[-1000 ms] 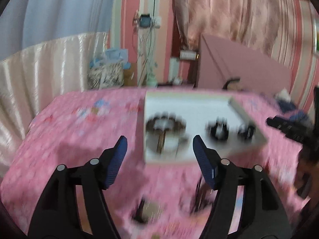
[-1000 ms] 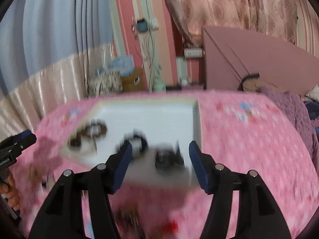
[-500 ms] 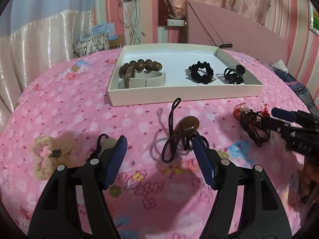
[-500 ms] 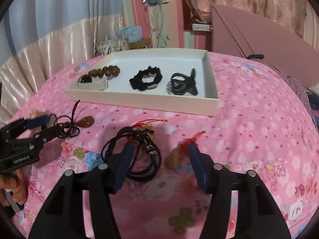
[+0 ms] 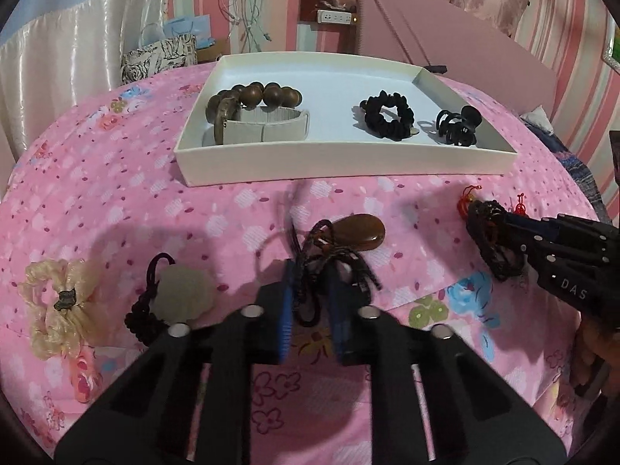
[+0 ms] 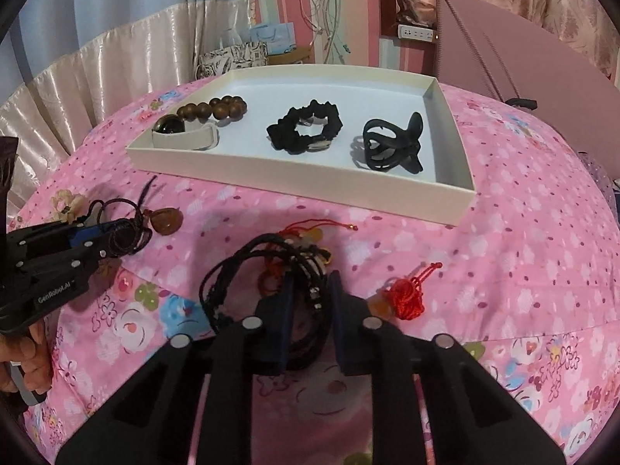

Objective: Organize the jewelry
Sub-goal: 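Reach the left tool to the brown-pendant cord while the right tool grasps the red-knot cord necklace, then carry the black cord necklaces in both tools over the white tray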

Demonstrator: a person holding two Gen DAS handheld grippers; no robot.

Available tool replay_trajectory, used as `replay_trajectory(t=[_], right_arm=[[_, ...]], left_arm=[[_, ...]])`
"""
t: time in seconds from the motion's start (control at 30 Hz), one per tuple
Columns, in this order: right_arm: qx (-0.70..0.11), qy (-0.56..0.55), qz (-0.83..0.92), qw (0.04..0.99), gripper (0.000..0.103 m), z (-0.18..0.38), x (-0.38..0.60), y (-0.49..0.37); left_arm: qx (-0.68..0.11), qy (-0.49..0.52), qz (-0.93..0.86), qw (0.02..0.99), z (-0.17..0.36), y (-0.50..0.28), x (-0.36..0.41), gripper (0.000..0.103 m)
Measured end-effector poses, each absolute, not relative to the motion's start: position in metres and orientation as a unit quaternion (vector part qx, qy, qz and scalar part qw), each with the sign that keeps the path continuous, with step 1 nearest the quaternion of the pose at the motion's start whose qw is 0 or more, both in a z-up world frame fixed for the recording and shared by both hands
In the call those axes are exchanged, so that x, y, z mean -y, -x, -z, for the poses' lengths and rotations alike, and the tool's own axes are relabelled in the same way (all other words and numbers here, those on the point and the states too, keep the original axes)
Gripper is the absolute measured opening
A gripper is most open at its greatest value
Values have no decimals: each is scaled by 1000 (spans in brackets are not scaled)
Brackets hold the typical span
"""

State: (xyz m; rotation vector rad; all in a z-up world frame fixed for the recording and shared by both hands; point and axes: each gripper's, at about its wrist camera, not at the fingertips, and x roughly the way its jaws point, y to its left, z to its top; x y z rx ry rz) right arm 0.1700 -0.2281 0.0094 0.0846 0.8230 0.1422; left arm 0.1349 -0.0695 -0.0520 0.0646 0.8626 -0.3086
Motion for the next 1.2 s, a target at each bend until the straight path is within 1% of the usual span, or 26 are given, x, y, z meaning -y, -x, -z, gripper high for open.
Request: replay_trajectory(t=[0.07,0.1,0.2,0.27,0.37,0.6,0.87,1.2], right_arm=[[-392,-48,-67,916,14,-11,231,-167],[-387,-52,-66,918,13,-13,233,-165],[-368,-76,-67,924,13,-18,242,-155],[-358,-95,-73,926,13,-21,249,-148],[-345,-111,-73,929,13,-28,257,-136],[-315,-117,-74,939,13,-55,268,-120],[-284,-122,-77,948,13,-85,268,-132],[-265,-115,-81,954,13,-106,260,-178]], left_arm=[[-415,-24,149,897,51,-135,67,6],[-413,-19,149,898,51,-135,66,5],[-405,-9,152,902,48,-134,63,4],[-385,-4,169,907,42,-127,61,4],[-363,-20,170,916,30,-115,58,4],[-323,-12,187,928,-14,-98,43,3],[-283,-21,190,940,-59,-111,39,3],[-260,27,203,944,-77,-155,47,3]])
